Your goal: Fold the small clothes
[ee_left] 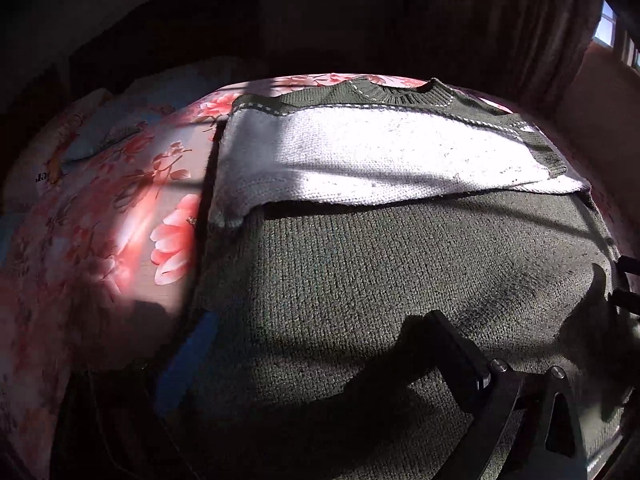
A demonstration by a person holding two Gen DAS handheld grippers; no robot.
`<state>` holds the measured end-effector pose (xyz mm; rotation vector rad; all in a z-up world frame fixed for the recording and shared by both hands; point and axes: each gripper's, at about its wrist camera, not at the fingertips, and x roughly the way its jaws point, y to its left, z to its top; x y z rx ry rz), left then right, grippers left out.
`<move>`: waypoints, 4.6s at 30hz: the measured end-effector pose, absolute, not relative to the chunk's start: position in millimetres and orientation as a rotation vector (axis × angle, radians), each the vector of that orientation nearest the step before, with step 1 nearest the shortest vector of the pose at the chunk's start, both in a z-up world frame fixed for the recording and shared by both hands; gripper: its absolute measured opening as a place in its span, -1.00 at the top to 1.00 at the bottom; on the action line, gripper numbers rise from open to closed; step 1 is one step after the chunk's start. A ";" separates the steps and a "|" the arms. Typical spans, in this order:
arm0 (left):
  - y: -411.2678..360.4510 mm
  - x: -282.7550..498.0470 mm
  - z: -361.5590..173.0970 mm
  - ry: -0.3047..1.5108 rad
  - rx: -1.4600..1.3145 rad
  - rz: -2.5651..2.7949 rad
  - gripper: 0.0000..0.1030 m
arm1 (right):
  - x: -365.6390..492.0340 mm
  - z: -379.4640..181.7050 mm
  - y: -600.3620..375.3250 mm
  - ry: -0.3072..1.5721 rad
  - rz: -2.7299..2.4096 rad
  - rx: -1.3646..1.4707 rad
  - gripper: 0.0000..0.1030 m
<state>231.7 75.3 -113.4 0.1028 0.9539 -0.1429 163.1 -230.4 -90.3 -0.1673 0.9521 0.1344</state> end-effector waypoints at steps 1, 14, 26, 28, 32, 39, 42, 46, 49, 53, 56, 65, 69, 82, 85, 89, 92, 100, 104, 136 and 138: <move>71.7 231.1 -108.9 0.951 0.092 -0.123 -1.00 | 162.9 -85.6 -224.2 0.936 0.105 -0.188 -0.09; 33.1 225.4 -112.7 0.968 0.112 -0.253 -1.00 | 192.1 -94.2 -142.8 0.992 0.427 -0.256 -0.13; 74.8 207.0 -106.4 0.981 0.092 -0.228 -1.00 | 145.0 -89.5 -162.1 1.048 0.394 -0.335 -0.31; 62.6 202.9 -95.4 0.951 0.036 -0.290 -1.00 | 153.4 -81.2 -148.2 0.998 0.418 -0.331 -0.31; 29.1 217.1 -88.7 0.929 0.025 -0.290 -1.00 | 181.2 -76.6 -110.6 0.945 0.492 -0.290 -0.31; 36.1 195.9 -112.5 1.004 0.182 -0.338 -1.00 | 164.2 -97.3 -112.3 1.014 0.507 -0.379 -0.37; 70.2 174.9 -113.7 1.006 0.168 -0.316 -1.00 | 141.0 -98.9 -135.0 1.073 0.496 -0.387 -0.44; 94.2 158.1 -109.5 0.995 0.115 -0.289 -1.00 | 118.8 -97.3 -159.0 1.083 0.447 -0.335 -0.50; 77.3 147.9 -94.6 0.975 0.070 -0.319 -1.00 | 109.3 -88.4 -139.7 1.046 0.417 -0.373 -0.42; 34.2 135.9 -85.8 0.941 0.079 -0.416 -1.00 | 101.8 -84.3 -92.0 0.979 0.556 -0.388 -0.40; 22.4 133.3 -112.9 1.000 0.201 -0.377 -1.00 | 97.3 -100.8 -78.1 0.989 0.579 -0.439 -0.39; 102.5 93.9 -118.9 0.949 0.146 -0.358 -1.00 | 59.7 -100.1 -152.8 1.024 0.558 -0.327 -0.42; 90.6 96.1 -106.6 0.968 0.120 -0.361 -1.00 | 62.2 -93.5 -140.6 1.023 0.503 -0.373 -0.41; 73.2 99.7 -119.4 0.940 0.181 -0.392 -1.00 | 78.5 -102.5 -129.0 0.973 0.521 -0.317 -0.44; 93.2 88.3 -120.3 0.947 0.160 -0.380 -1.00 | 58.4 -102.7 -148.7 0.983 0.501 -0.309 -0.45; 100.7 76.7 -121.7 0.923 0.162 -0.390 -1.00 | 42.0 -104.7 -161.9 0.959 0.492 -0.298 -0.46; 100.8 77.7 -121.5 0.925 0.159 -0.385 -1.00 | 42.3 -105.3 -158.6 0.957 0.479 -0.303 -0.51; 76.4 128.5 -89.5 0.931 0.085 -0.379 -1.00 | 94.4 -70.7 -159.1 0.923 0.406 -0.334 -0.39; 44.0 198.2 -82.7 0.918 0.111 -0.303 -1.00 | 175.8 -62.5 -164.7 0.915 0.360 -0.208 -0.39; 85.9 202.1 -115.0 0.975 0.109 -0.217 -1.00 | 129.4 -98.8 -143.0 0.966 0.397 -0.264 -0.43; 86.4 198.3 -114.9 0.975 0.111 -0.215 -1.00 | 120.4 -98.5 -155.3 0.972 0.414 -0.265 -0.44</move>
